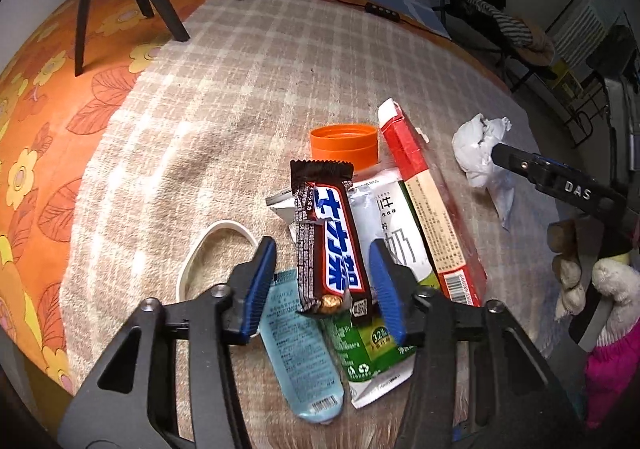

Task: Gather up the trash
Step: 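Grasp the chocolate bar with left tool while right tool grasps the white plastic bag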

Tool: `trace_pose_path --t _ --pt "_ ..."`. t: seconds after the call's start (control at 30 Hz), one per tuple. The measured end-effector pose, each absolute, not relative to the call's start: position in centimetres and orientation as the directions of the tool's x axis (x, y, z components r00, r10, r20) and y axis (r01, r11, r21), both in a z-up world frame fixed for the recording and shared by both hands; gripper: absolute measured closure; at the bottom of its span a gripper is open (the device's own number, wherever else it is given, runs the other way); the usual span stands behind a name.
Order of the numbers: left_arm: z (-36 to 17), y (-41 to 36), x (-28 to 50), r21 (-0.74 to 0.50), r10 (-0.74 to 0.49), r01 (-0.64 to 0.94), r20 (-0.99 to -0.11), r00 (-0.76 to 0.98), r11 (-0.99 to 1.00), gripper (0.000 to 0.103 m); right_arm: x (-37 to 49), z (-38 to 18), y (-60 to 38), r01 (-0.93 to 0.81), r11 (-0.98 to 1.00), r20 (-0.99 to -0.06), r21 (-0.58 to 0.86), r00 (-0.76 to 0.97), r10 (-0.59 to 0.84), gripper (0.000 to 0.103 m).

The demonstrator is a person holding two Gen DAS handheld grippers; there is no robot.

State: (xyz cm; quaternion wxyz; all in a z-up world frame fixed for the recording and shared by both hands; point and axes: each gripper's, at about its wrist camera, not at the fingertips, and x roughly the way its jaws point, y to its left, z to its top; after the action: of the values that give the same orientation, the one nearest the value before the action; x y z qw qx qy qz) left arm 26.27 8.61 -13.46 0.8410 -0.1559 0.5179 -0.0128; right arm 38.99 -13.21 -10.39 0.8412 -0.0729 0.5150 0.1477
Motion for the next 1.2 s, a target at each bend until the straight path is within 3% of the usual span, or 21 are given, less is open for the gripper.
trace_pose_path --t 0.23,0.43,0.5,0.63,1.2 --pt "-13.8 8.5 27.0 -0.261 -0.171 -0.13 -0.863 0.475 0.957 0.073 40.6 -12.3 -12.2 -0.326 0.945 -0.904 0.003 0.403 0.142 0.007" --pt "-13.5 8.3 27.4 -0.245 -0.155 -0.123 -0.856 0.493 0.962 0.081 40.8 -13.1 -12.0 -0.33 0.944 -0.912 0.014 0.382 0.147 0.027" --pt "-13.5 8.4 27.3 -0.243 -0.154 -0.121 -0.855 0.495 0.962 0.082 40.9 -13.1 -12.2 -0.33 0.943 -0.913 0.043 0.371 0.172 0.04" --pt "-13.3 8.5 27.0 -0.245 -0.15 -0.127 -0.851 0.503 0.961 0.084 40.7 -12.7 -12.7 -0.321 0.944 -0.906 0.078 0.373 0.202 0.047" --pt "-10.3 8.6 24.3 -0.258 -0.148 -0.122 -0.815 0.561 0.958 0.088 36.6 -7.0 -14.8 -0.352 0.927 -0.849 0.127 0.444 0.285 0.049"
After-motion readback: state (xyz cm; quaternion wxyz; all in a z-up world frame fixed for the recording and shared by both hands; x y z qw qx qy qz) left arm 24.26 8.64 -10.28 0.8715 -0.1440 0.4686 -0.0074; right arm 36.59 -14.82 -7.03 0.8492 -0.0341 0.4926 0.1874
